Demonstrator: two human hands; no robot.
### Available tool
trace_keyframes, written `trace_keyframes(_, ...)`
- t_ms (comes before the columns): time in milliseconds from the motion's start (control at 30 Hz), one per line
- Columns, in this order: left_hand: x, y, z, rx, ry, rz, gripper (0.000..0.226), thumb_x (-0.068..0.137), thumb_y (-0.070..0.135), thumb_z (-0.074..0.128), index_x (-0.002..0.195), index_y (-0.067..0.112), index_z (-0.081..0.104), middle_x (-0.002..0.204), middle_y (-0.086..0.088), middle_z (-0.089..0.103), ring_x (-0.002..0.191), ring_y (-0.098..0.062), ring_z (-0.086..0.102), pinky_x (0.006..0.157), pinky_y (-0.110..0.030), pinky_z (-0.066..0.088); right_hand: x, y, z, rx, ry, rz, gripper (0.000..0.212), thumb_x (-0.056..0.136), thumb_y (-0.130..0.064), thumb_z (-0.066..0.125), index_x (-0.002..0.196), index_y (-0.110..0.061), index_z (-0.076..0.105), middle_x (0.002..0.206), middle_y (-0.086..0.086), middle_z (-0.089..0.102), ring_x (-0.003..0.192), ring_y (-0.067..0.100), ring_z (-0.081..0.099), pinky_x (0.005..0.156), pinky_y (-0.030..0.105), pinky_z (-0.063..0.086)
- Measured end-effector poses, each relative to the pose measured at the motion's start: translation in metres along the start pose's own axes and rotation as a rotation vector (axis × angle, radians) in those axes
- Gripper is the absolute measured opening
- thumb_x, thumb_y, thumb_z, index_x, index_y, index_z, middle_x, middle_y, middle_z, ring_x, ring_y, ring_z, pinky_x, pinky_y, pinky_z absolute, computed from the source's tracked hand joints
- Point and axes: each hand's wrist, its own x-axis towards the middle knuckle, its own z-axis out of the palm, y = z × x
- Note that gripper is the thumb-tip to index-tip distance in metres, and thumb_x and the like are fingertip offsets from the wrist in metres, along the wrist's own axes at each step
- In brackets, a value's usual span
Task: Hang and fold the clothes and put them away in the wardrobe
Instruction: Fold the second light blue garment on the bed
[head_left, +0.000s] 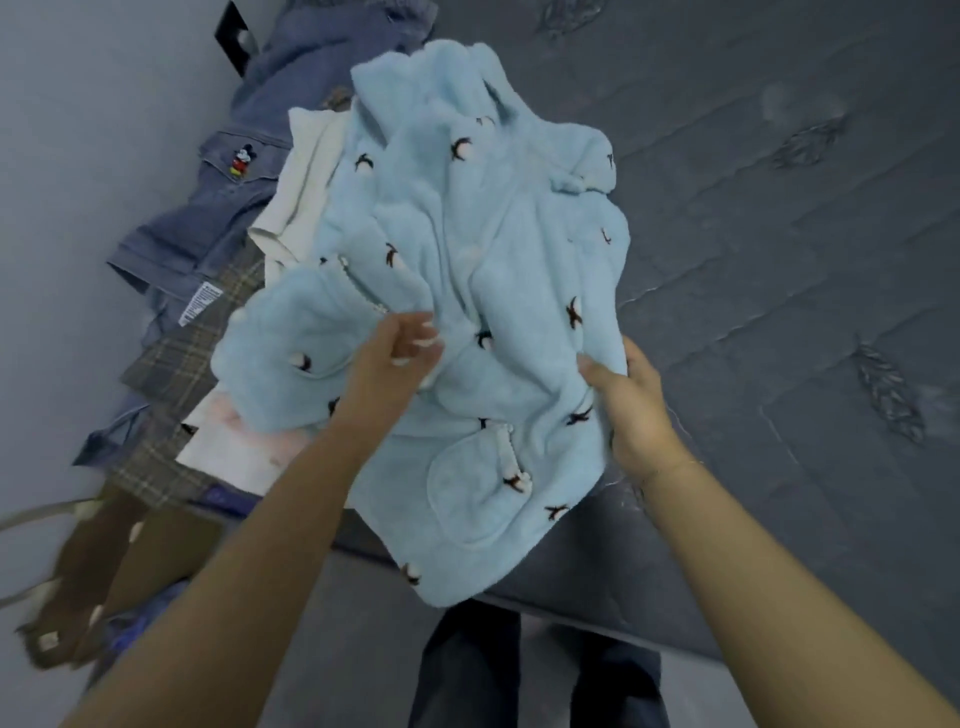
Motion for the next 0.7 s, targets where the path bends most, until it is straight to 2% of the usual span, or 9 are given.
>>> trace_keyframes(67,0.026,0.02,0.009,0.107,0.122,0.131,0.036,0.091,0.01,0.066,0.125,0.008,0.056,0.114,0.002,0.055,0.104,-0.011,0.051,0.094,-0.025,0.045,-0.013,0.005,-0.025,-0.02,-0.013,-0.027,0.03,0.093,-0.011,0.064,0.122,-0.019,0.064,0.115,0.001,0.071,0.107,0.022,0.067,0.085,0.037,0.058)
trace_keyframes(167,0.052,0.043,0.035,0.359,0.158,0.263,0.05,0.089,0.023,0.069,0.133,0.009,0.051,0.133,-0.005,0.047,0.125,-0.017,0.044,0.108,-0.029,0.035,-0.036,0.021,-0.069,-0.017,-0.004,-0.037,0.035,0.093,-0.011,0.063,0.127,-0.018,0.061,0.118,0.001,0.07,0.11,0.022,0.066,0.088,0.039,0.056)
trace_keyframes(267,0.065,0.048,0.074,0.55,0.128,0.126,0.073,0.084,0.047,0.07,0.144,0.019,0.039,0.149,-0.002,0.038,0.138,-0.022,0.035,0.114,-0.042,0.029,-0.062,0.04,-0.117,-0.009,0.059,-0.058,0.033,0.094,-0.01,0.061,0.125,-0.02,0.062,0.116,0.0,0.071,0.107,0.02,0.067,0.083,0.032,0.058)
trace_keyframes(333,0.059,0.049,0.106,0.411,-0.046,-0.073,0.088,0.081,0.051,0.072,0.15,0.02,0.028,0.154,-0.003,0.032,0.14,-0.025,0.034,0.114,-0.045,0.032,-0.078,0.048,-0.15,-0.018,0.079,-0.082,0.032,0.095,-0.008,0.059,0.122,-0.023,0.064,0.114,-0.002,0.072,0.104,0.016,0.068,0.078,0.025,0.057)
trace_keyframes(400,0.044,0.042,0.139,0.166,-0.282,-0.15,0.075,0.084,0.036,0.074,0.145,0.012,0.036,0.141,-0.005,0.048,0.131,-0.027,0.047,0.105,-0.039,0.046,-0.088,0.052,-0.185,-0.05,0.112,-0.084,0.031,0.095,-0.007,0.059,0.12,-0.025,0.066,0.113,-0.003,0.072,0.102,0.015,0.069,0.076,0.025,0.057)
trace_keyframes(467,0.019,0.023,0.173,0.25,-0.397,-0.097,0.056,0.087,0.026,0.072,0.135,0.008,0.049,0.124,-0.001,0.059,0.118,-0.023,0.056,0.098,-0.04,0.051,-0.093,0.055,-0.218,-0.063,0.161,-0.077,0.031,0.095,-0.004,0.059,0.119,-0.022,0.066,0.11,-0.002,0.072,0.1,0.016,0.069,0.077,0.029,0.058)
trace_keyframes(567,-0.025,-0.009,0.221,0.446,-0.29,-0.089,0.033,0.092,0.035,0.064,0.118,0.016,0.058,0.117,-0.005,0.064,0.107,-0.024,0.06,0.087,-0.038,0.05,-0.098,0.058,-0.26,-0.068,0.223,-0.051,0.03,0.093,-0.001,0.06,0.116,-0.02,0.067,0.107,-0.003,0.073,0.096,0.013,0.069,0.075,0.028,0.056)
trace_keyframes(633,-0.057,-0.025,0.249,0.432,-0.245,-0.084,0.014,0.094,0.031,0.06,0.097,0.017,0.061,0.096,-0.004,0.067,0.093,-0.027,0.063,0.073,-0.036,0.049,-0.102,0.062,-0.282,-0.075,0.243,-0.012,0.03,0.091,0.001,0.061,0.11,-0.022,0.067,0.1,-0.005,0.074,0.088,0.009,0.07,0.068,0.02,0.055)
trace_keyframes(700,-0.09,-0.033,0.271,0.349,-0.262,-0.126,0.016,0.094,0.03,0.06,0.097,0.015,0.063,0.091,-0.004,0.068,0.09,-0.027,0.064,0.075,-0.039,0.052,-0.108,0.067,-0.301,-0.104,0.241,0.072,0.028,0.09,0.0,0.063,0.109,-0.02,0.065,0.099,-0.002,0.072,0.085,0.01,0.068,0.063,0.016,0.052)
